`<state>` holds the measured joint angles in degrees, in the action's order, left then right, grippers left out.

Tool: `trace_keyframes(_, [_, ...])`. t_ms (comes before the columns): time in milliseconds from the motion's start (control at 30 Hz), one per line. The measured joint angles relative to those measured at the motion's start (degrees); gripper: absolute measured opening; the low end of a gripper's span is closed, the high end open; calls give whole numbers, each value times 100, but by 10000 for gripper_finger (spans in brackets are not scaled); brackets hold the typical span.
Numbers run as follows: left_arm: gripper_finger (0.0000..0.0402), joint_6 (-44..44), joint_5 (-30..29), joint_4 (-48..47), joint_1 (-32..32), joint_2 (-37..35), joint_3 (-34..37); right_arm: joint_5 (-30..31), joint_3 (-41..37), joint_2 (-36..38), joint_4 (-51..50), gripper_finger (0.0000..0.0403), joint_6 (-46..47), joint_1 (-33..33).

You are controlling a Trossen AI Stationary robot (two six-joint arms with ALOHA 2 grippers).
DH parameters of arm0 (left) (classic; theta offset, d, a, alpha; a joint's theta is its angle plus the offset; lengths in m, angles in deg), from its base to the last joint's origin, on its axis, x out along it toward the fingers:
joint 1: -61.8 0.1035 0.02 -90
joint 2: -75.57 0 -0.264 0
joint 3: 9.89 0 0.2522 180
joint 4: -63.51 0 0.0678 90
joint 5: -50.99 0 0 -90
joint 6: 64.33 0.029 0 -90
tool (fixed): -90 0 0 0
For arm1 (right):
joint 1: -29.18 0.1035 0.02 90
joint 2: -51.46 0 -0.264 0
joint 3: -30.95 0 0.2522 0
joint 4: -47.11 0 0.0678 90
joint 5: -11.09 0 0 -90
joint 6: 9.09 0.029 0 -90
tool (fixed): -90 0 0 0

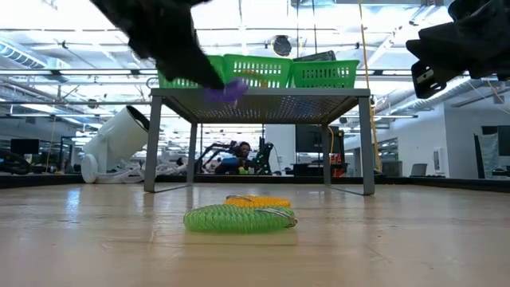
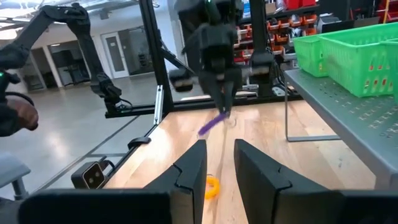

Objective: Pick & Place Office Desk Supplies
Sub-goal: Put the purple spring keychain into the center green basket

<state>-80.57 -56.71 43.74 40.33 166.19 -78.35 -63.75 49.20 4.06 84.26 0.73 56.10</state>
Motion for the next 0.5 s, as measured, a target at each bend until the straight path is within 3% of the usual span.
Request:
trace_keyframes(300, [11,282,-509,149,0,-842,0,-2,0,0,0,70,0,2])
trace_keyframes(500, [17,1283,-852,939,26,-1118,-2,0,2,0,2,70,0,2])
